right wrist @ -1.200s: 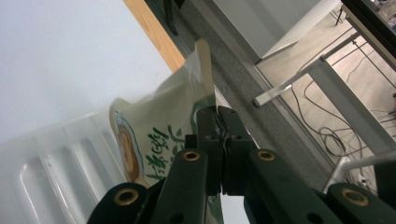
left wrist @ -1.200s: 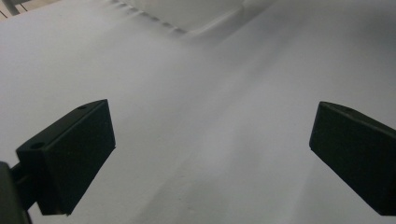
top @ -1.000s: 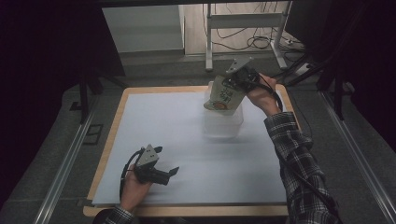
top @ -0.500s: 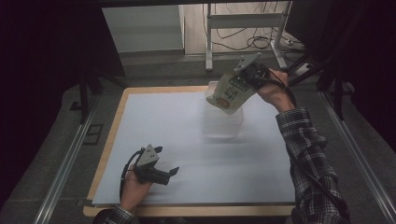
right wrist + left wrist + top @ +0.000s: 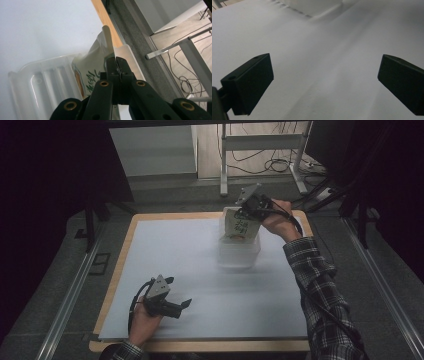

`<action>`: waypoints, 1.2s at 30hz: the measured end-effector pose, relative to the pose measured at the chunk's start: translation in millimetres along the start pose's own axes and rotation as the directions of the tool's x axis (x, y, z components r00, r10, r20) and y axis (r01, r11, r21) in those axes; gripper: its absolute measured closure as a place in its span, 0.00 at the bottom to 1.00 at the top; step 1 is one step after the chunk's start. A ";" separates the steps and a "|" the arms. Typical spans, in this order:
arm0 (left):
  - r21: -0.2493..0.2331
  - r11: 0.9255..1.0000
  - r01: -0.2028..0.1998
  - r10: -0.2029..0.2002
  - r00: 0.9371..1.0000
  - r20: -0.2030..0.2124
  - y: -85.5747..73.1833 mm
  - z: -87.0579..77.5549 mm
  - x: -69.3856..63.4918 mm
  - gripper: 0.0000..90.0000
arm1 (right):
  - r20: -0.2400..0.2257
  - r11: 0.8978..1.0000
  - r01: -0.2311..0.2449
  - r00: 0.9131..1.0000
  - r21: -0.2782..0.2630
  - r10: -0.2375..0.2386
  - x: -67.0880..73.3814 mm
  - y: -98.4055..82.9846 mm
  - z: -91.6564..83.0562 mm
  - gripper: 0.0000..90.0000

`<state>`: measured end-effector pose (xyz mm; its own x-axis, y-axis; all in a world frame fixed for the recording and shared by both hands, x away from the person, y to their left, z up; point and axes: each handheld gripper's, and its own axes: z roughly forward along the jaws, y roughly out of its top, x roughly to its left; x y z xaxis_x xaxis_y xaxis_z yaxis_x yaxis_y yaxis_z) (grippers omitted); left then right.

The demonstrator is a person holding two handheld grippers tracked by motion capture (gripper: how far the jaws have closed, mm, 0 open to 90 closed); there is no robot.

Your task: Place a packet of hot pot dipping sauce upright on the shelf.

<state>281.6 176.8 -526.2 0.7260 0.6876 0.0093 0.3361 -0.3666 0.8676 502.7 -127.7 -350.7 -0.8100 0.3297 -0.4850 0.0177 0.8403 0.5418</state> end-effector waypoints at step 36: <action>0.004 1.000 -0.008 0.008 1.000 -0.001 0.5 0.1 -1.5 0.00 | -0.005 0.968 -0.232 0.973 -0.100 0.232 5.6 -24.6 -5.7 0.41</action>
<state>280.7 175.5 -525.9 0.7282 0.6852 0.0166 0.3324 -0.3743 0.8657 494.4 -149.0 -362.9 -0.7864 0.5139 -0.3428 0.1462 0.6940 0.7049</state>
